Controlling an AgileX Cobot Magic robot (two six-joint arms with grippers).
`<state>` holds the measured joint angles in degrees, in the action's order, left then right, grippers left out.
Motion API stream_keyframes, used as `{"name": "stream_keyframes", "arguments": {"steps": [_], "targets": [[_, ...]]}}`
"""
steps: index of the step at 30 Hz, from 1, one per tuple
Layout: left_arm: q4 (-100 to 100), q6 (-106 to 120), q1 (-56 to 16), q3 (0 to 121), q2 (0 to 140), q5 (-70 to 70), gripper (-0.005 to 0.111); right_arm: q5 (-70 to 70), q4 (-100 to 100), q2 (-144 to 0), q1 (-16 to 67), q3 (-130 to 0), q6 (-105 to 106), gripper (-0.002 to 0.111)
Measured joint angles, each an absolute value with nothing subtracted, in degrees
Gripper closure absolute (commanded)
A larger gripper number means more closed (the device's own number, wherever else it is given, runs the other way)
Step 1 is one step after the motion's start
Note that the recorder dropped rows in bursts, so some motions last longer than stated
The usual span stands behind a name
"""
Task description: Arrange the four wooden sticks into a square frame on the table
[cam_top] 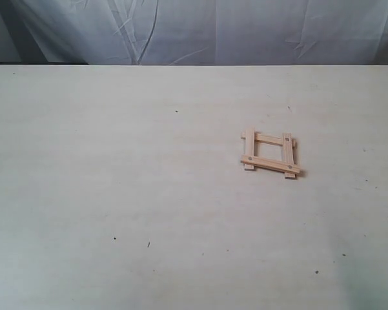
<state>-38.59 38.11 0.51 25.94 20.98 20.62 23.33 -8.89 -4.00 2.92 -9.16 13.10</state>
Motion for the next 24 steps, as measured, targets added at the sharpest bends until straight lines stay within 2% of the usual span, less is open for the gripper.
{"name": "stream_keyframes", "arguments": {"steps": [9, 20, 24], "targets": [[-38.59, 38.11, 0.51, 25.94, 20.98, 20.62, 0.107, 24.41, -8.89, -0.37, 2.81, -2.32, 12.88, 0.107], [-38.59, 38.11, 0.51, 25.94, 20.98, 20.62, 0.107, 23.77, -8.89, -0.37, 2.67, -2.05, 13.0, 0.107], [-37.91, 38.11, -2.19, 25.94, 20.98, 20.62, 0.107, 23.77, -8.89, -0.37, 2.67, -2.05, 13.0, 0.107]]}}
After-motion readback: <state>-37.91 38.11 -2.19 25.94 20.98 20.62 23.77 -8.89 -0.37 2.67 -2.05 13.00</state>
